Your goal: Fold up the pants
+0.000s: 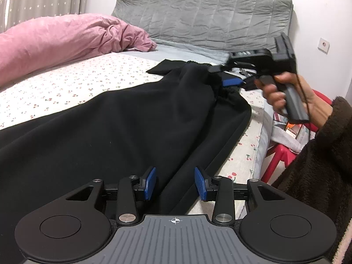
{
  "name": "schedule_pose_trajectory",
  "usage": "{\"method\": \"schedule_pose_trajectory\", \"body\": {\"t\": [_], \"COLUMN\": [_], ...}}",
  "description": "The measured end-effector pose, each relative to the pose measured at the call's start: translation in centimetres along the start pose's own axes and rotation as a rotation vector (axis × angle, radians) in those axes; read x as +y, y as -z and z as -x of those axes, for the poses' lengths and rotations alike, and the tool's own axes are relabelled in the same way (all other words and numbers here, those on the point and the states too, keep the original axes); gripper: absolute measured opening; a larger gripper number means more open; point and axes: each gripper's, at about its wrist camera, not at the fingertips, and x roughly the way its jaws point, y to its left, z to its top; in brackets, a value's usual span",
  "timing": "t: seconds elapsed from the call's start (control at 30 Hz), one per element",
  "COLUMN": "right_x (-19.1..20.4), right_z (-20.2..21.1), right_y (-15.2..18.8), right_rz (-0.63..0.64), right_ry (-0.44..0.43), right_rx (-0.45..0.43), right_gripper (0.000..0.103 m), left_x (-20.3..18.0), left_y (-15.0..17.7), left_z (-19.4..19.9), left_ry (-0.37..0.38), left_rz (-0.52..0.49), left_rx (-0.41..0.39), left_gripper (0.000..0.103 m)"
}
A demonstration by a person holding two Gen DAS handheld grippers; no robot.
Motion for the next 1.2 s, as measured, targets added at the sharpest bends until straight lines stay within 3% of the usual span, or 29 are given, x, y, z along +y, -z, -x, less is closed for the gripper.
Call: {"method": "schedule_pose_trajectory", "body": {"t": [0.07,0.1,0.13,0.33,0.43,0.57,0.63,0.67,0.87,1.1,1.2], "right_x": [0.0,-0.1,-0.2,-2.5,-4.5,-6.2,-6.5,-6.4,-4.5,-2.9,-1.7], "right_z": [-0.8,-0.6,-0.5,5.8,6.8,6.2,6.0,5.9,5.5,2.6,1.6], "right_y": [-0.2,0.0,0.0,-1.0,-0.6,-0.2,0.0,0.0,0.5,1.7,2.0], "right_rz": [-0.01,-0.009,-0.011,-0.166,-0.204,-0.266,-0.295,-0.299,-0.238,-0.203,-0.151], "right_ry": [0.009,0.011,0.017,-0.147,-0.098,-0.078,-0.099,-0.1,-0.116,-0.083,-0.074], "right_rx": [0.001,0.005,0.009,-0.096,-0.064,-0.006,0.002,0.005,0.059,0.225,0.254], "right_gripper": [0.05,0.025,0.008,0.006,0.008,0.023,0.047,0.05,0.05,0.049,0.037], "left_x": [-0.2,-0.2,-0.3,-0.4,-0.6,-1.2,-1.4,-1.4,-1.2,0.4,0.5], "left_y": [0.1,0.1,0.1,0.2,0.3,0.6,0.7,0.6,0.4,0.5,0.5], "left_z": [-0.1,-0.1,-0.1,0.5,0.6,0.4,0.4,0.4,1.1,1.6,1.5], "left_ry": [-0.003,-0.006,-0.008,-0.043,-0.061,-0.08,-0.09,-0.093,-0.111,-0.12,-0.105], "left_rz": [-0.01,-0.016,-0.021,-0.051,-0.083,-0.141,-0.159,-0.163,-0.166,-0.101,-0.093], "left_rx": [0.005,0.006,0.007,-0.004,0.001,0.017,0.022,0.024,0.026,0.051,0.048], "left_gripper": [0.039,0.039,0.039,0.039,0.039,0.039,0.039,0.039,0.039,0.039,0.04]}}
